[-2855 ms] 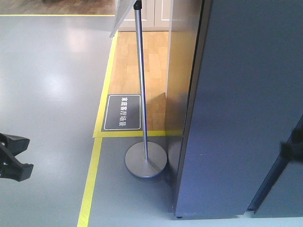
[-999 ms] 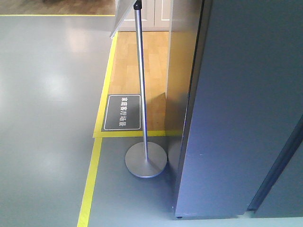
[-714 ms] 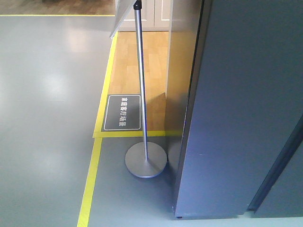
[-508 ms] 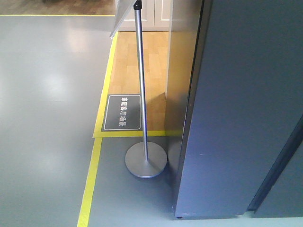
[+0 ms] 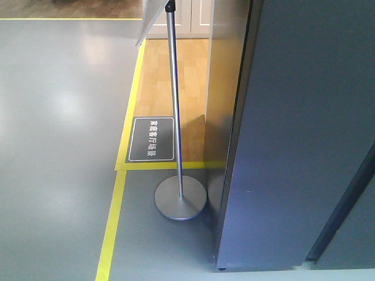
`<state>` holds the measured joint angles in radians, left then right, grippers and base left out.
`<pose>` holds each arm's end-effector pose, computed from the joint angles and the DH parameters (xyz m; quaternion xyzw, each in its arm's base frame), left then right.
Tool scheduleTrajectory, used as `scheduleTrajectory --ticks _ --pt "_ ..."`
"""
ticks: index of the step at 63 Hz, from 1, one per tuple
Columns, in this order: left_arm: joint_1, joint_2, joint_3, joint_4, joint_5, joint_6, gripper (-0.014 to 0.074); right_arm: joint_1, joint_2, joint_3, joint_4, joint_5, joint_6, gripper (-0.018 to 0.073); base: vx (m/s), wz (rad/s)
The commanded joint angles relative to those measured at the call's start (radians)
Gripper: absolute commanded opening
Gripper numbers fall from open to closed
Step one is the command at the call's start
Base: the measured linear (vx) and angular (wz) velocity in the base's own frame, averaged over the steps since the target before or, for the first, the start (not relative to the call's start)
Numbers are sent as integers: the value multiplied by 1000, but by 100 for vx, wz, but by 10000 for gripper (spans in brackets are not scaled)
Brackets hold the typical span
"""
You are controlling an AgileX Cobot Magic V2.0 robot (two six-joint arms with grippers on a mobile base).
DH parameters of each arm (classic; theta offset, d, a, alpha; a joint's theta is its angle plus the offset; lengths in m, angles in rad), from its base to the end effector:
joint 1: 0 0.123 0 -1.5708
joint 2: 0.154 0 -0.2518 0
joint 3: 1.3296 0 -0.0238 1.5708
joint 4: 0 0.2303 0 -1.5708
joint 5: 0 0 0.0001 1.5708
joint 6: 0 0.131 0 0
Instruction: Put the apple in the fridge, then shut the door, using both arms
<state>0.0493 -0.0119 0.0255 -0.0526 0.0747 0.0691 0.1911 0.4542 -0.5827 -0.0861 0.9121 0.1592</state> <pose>0.1096 0.0049 0.1991 -0.0102 0.7074 0.0219 0.7064 0.1132 0.0128 0.2557 -0.0239 0.9048 0.0324 0.4239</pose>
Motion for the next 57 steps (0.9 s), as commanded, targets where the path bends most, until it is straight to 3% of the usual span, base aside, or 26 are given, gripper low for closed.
scheduleTrajectory --ticks 1,14,37,57 --pt "1 -13 28 31 -75 -62 -6 -1 7 -25 -6 -57 -5 -3 0 0" --pt "1 -13 28 31 -75 -58 -6 -1 7 -25 -6 -57 -5 -3 0 0" --pt "1 -14 28 23 -173 -60 -6 -1 7 -25 -6 -57 -5 -3 0 0" --pt "1 -14 21 23 -174 -60 -6 -1 7 -25 -6 -57 -5 -3 0 0"
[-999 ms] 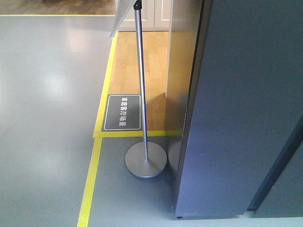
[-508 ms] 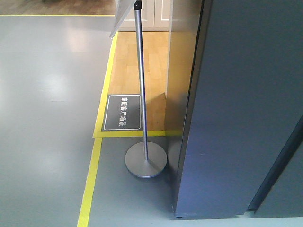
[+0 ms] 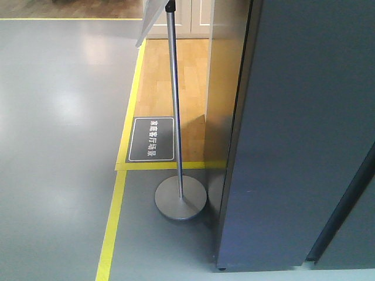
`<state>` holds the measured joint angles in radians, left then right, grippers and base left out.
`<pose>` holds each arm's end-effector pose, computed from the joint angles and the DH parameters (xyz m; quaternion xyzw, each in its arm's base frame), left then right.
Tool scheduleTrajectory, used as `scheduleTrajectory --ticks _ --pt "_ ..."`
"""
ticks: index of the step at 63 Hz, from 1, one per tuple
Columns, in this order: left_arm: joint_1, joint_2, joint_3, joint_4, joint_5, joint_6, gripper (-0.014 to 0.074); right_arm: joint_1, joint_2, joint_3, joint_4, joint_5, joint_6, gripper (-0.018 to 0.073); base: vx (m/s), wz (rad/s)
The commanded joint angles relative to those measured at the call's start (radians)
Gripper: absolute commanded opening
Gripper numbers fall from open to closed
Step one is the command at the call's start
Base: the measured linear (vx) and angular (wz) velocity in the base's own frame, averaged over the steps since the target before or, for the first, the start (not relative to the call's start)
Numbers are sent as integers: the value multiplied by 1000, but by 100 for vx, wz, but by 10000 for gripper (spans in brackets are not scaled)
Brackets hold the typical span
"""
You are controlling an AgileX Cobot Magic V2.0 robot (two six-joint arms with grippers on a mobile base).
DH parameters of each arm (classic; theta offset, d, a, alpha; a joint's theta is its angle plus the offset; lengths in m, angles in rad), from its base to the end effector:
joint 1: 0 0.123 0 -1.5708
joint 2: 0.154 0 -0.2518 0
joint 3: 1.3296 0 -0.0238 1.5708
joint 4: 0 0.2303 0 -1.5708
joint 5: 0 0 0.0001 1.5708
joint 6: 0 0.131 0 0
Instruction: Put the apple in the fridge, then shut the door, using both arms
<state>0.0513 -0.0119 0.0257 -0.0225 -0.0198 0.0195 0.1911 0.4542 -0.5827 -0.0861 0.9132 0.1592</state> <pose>0.1090 0.0057 0.2114 -0.0184 0.6732 0.0180 0.7391 0.1131 0.0128 0.2556 -0.0239 0.9051 0.0323 0.4234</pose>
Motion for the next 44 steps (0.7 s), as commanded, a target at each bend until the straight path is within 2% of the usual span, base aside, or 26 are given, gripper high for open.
scheduleTrajectory --ticks 1,35,44 --pt "-1 -14 21 -7 -79 -11 -6 -1 7 -25 -6 -58 -5 -3 0 0" --pt "-1 -14 21 -7 -79 -11 -6 -1 7 -25 -7 -62 -5 -3 0 0" --pt "-1 -14 21 -7 -79 -11 -6 -35 -66 22 -65 -113 -42 -3 0 0"
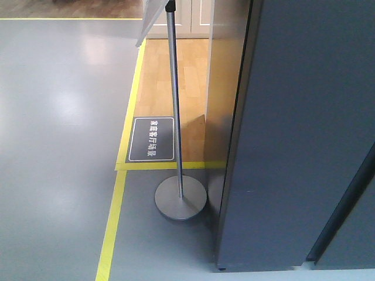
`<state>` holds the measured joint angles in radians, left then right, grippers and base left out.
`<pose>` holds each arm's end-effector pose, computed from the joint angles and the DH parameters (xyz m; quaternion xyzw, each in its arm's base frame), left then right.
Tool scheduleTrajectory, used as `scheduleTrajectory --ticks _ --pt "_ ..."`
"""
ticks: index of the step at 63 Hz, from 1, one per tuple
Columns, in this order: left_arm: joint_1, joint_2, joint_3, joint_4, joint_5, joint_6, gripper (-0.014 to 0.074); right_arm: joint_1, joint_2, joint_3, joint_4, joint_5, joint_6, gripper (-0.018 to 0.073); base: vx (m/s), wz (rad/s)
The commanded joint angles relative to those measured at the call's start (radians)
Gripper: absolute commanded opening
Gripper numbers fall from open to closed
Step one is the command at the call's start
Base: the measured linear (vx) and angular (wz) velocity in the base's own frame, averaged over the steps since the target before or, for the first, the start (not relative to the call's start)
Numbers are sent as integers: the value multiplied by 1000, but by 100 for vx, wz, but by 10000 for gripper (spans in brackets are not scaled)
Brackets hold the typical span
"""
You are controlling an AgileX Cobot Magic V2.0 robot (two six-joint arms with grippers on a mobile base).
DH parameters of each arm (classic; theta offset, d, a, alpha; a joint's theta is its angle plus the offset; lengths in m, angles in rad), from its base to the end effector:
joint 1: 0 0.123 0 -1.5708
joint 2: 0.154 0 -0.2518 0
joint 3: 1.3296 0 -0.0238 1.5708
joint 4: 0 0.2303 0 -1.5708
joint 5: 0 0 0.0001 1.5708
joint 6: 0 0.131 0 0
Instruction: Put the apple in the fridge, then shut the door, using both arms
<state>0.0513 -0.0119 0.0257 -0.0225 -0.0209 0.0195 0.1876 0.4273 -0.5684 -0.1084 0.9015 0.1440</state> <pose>0.1090 0.0057 0.2115 -0.0184 0.6727 0.0180 0.7394 0.1108 0.0097 0.2554 -0.0315 0.8992 0.0194 0.4360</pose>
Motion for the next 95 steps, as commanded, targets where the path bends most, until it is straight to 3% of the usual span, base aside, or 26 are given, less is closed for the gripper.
scheduleTrajectory --ticks 1,20,39,77,88,95 --pt "-1 -14 21 -7 -77 -11 -6 -41 -50 20 -43 -127 -29 -3 0 0" --pt "-1 -14 21 -7 -77 -11 -6 -207 -320 399 -29 -636 -66 -3 0 0" --pt "-1 -14 21 -7 -77 -11 -6 -236 -435 613 -9 -887 -34 -3 0 0" --pt "-1 -14 21 -7 -77 -11 -6 -234 -454 611 -2 -882 -41 -3 0 0" --pt "-1 -14 21 -7 -77 -11 -6 -234 -454 611 149 -872 -199 -3 0 0" --pt "-1 -14 21 -7 -77 -11 -6 -234 -454 611 181 -872 -242 -3 0 0"
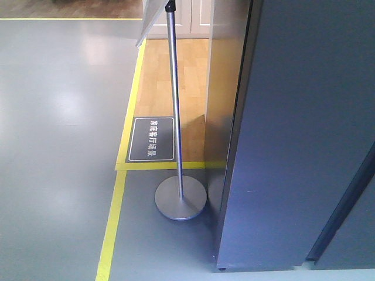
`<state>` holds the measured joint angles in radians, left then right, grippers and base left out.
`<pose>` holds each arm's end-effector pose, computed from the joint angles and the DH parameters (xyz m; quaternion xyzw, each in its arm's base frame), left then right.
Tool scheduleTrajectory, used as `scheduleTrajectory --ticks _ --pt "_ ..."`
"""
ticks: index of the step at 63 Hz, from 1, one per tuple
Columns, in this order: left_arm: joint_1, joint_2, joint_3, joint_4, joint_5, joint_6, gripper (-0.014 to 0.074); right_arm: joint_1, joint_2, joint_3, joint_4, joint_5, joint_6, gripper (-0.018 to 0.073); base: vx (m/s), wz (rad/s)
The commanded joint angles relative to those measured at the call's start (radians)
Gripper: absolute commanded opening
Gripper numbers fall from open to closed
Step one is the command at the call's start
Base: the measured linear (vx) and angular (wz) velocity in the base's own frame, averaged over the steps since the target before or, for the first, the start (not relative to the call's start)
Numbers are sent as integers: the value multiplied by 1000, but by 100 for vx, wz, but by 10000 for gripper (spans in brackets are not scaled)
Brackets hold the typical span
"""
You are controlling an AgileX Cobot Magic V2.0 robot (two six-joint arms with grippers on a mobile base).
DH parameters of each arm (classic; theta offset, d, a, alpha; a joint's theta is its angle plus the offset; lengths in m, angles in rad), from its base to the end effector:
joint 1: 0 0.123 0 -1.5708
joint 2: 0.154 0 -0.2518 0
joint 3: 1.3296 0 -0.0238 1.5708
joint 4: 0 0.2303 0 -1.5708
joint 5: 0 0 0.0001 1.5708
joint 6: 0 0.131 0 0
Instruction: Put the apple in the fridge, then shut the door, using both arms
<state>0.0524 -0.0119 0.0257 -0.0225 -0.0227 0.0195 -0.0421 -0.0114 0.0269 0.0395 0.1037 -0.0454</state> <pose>0.1089 0.0058 0.2118 -0.0188 0.6721 0.0185 0.7400 0.1096 -0.0041 0.1947 0.0115 0.7182 -0.0153 0.6956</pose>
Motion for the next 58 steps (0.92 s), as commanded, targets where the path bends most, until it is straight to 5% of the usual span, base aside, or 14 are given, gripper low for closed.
scheduleTrajectory --ticks 1,58 --pt "-2 -14 21 -7 -76 -11 -6 -4 -15 16 32 -74 -54 -3 0 0" --pt "-2 -14 21 -7 -76 -11 -6 -4 -15 14 25 -75 3 -3 0 0"
